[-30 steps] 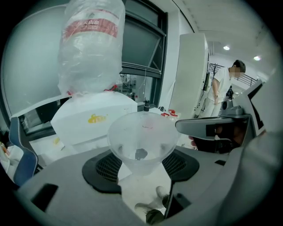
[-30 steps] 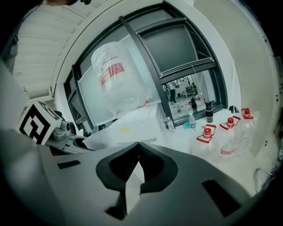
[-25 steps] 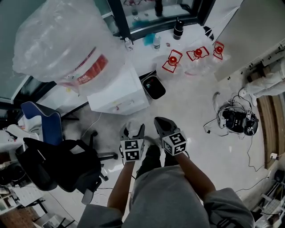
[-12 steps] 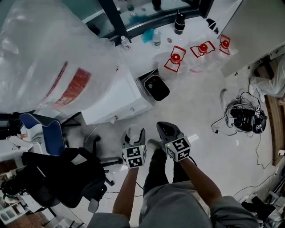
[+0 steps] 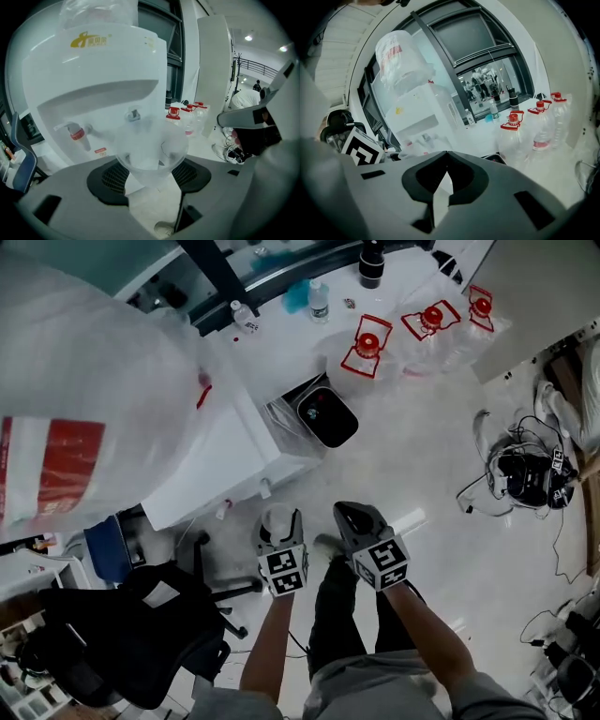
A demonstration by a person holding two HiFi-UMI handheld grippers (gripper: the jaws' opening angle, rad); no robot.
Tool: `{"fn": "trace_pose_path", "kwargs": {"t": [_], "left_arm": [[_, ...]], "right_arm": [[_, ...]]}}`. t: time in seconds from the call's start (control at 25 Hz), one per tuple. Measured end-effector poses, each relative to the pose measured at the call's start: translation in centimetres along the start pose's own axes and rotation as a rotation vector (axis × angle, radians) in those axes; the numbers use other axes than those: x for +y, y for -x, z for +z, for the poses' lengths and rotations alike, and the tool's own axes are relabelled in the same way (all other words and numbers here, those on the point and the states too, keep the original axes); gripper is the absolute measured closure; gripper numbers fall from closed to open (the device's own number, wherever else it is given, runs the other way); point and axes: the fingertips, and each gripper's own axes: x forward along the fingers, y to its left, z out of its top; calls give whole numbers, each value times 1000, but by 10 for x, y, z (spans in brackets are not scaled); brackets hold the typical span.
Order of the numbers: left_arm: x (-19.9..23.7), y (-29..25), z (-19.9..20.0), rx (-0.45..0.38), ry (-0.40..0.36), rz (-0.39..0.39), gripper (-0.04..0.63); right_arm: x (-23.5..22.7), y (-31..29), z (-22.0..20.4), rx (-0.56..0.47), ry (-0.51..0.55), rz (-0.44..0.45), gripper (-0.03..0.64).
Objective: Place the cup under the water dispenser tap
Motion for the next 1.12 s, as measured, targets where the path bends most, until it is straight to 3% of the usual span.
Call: {"fn": "trace_pose_path", "kwargs": {"t": [0.48, 1.12], "left_arm": [[17, -80, -49, -6, 6, 48, 313], [46, -159, -80, -90, -3, 152, 313]], "right_arm": [[-29, -35, -50, 18, -24, -7, 606], [-75, -51, -101, 11, -45, -58, 606]]}}
